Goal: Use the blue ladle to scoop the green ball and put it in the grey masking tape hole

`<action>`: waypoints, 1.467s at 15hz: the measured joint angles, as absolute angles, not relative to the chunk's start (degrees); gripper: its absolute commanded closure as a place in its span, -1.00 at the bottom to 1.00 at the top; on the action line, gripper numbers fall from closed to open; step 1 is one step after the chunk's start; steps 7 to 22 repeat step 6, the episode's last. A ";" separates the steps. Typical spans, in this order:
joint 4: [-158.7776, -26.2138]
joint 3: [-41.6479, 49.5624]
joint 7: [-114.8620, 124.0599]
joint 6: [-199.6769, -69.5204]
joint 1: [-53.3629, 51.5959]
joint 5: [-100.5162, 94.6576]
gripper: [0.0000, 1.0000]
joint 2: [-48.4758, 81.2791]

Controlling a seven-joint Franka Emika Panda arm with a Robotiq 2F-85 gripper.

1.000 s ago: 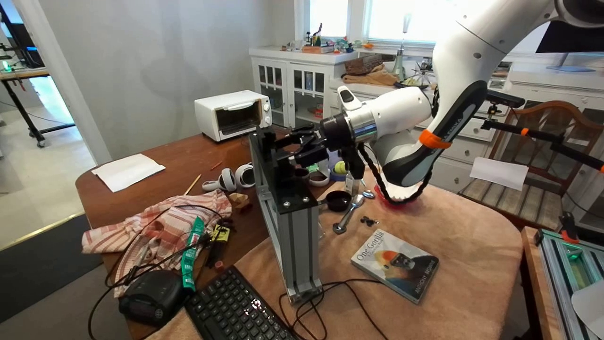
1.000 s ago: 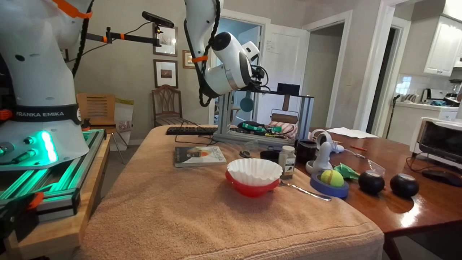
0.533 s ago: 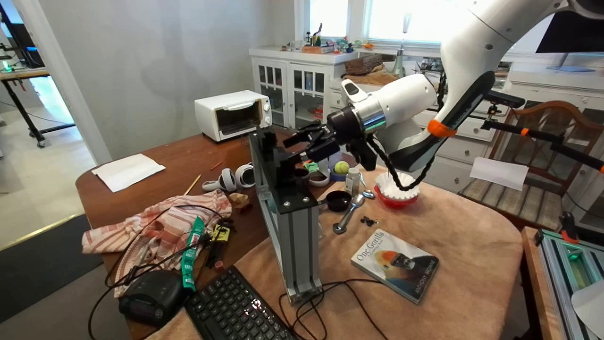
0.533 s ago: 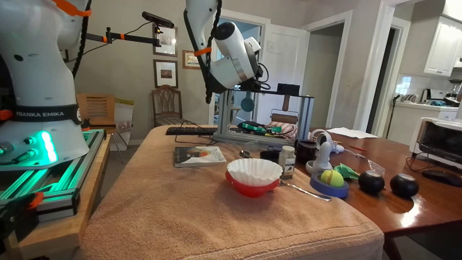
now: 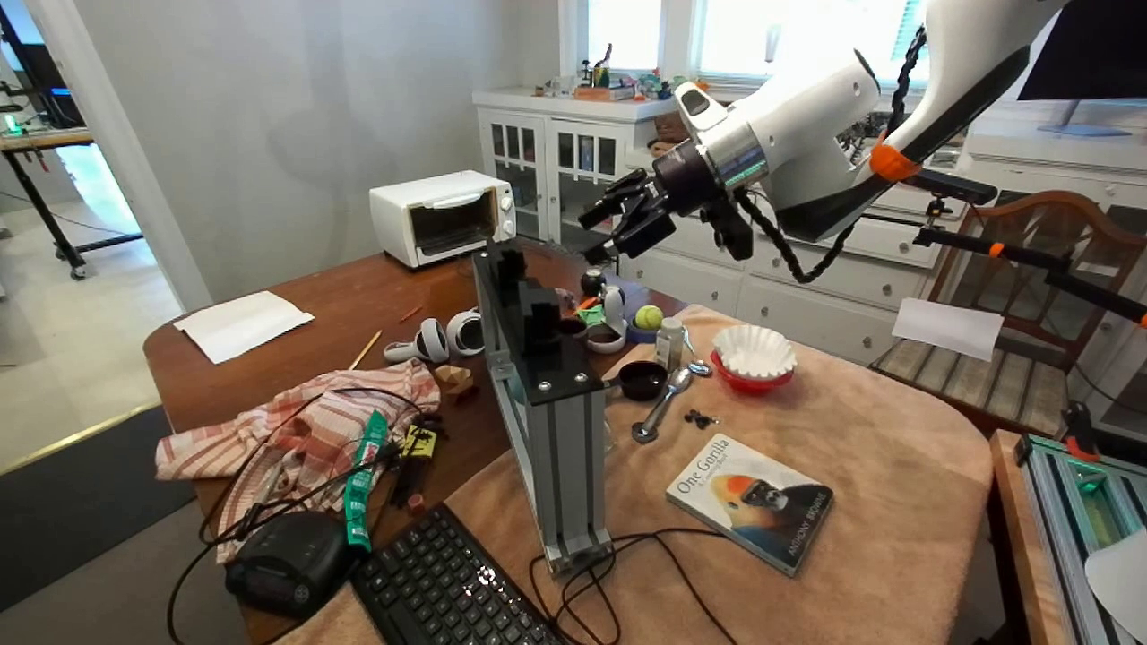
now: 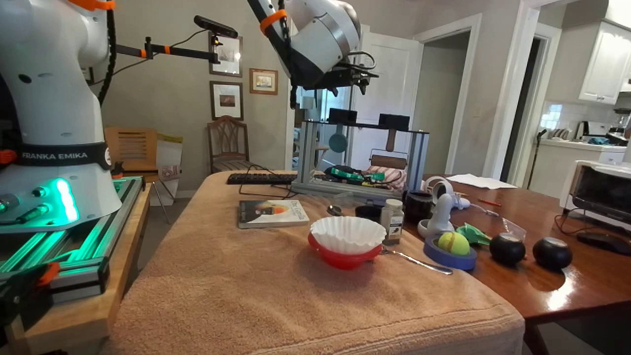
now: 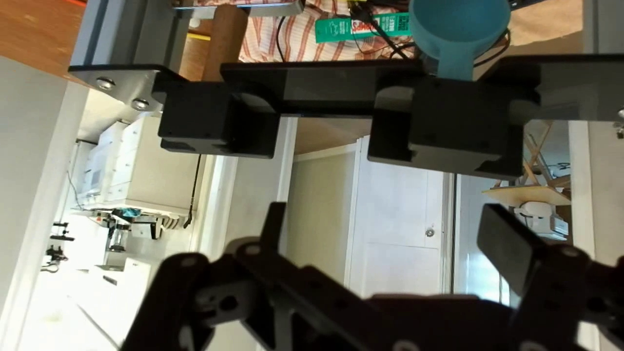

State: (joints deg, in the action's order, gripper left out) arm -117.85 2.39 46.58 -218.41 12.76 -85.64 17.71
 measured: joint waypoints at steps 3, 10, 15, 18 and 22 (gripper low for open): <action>-117.83 2.22 46.50 -218.44 12.71 -85.62 -1.00 18.58; -117.75 2.21 46.49 -218.49 12.71 -85.61 -1.00 18.98; -117.75 2.21 46.49 -218.49 12.71 -85.61 -1.00 18.98; -117.75 2.21 46.49 -218.49 12.71 -85.61 -1.00 18.98; -117.75 2.21 46.49 -218.49 12.71 -85.61 -1.00 18.98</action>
